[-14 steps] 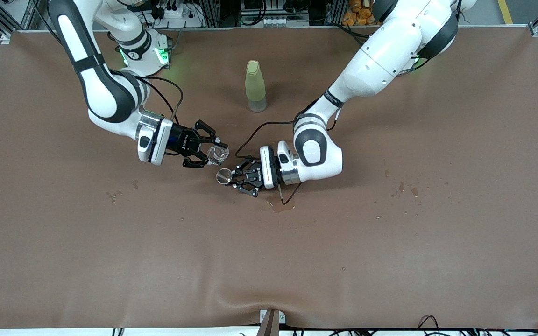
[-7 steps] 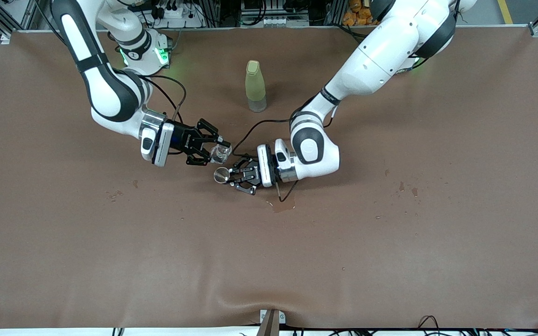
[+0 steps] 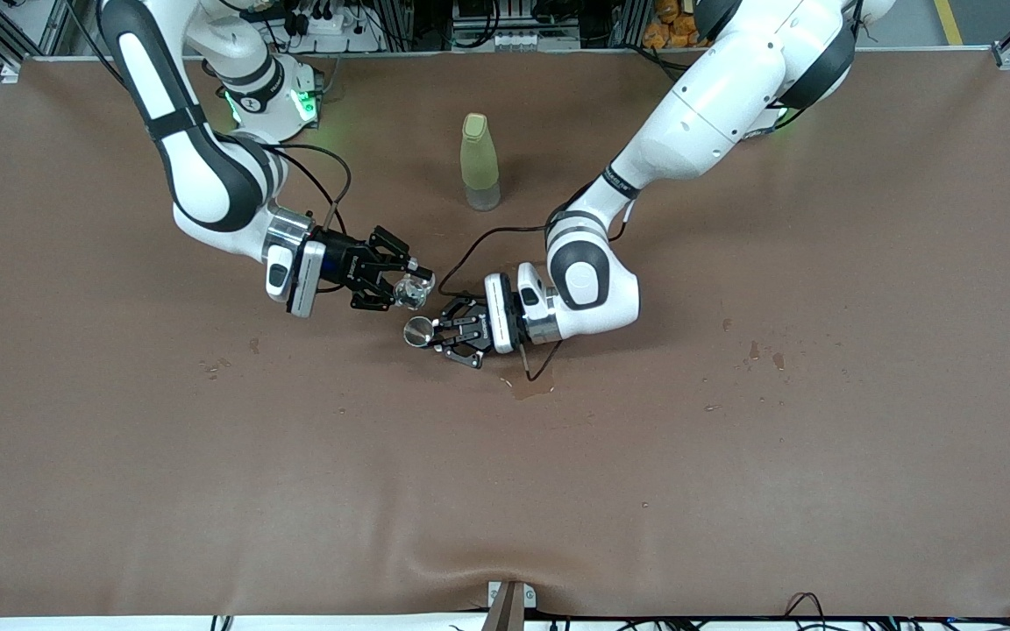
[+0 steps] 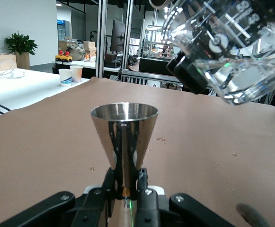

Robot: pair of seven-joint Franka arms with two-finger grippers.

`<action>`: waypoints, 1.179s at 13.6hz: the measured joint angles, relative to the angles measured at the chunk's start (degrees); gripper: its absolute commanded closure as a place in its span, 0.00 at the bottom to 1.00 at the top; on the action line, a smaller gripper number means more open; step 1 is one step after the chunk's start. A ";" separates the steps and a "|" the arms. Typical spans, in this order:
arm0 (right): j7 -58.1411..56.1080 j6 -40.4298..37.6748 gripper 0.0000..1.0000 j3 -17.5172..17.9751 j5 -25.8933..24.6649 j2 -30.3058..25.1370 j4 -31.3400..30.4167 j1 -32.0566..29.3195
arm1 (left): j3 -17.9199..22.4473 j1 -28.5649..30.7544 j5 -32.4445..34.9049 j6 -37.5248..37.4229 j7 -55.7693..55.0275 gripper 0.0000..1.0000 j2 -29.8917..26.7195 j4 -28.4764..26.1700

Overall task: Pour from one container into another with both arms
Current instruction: 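Tilt the beaker with the right gripper over the jigger's rim, then pour liquid from the beaker into the jigger held by the left gripper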

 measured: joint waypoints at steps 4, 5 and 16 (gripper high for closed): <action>5.18 0.00 0.94 0.00 0.00 0.27 0.04 0.00 | 0.20 -0.14 0.00 0.00 0.00 1.00 0.00 0.04; 5.51 0.00 0.94 0.00 0.00 0.35 0.08 0.00 | 0.20 -0.16 0.00 0.00 0.00 1.00 0.00 0.05; 12.18 0.00 0.94 -0.15 0.09 4.00 2.93 0.00 | 0.22 -0.24 0.00 0.00 0.00 1.00 0.01 0.13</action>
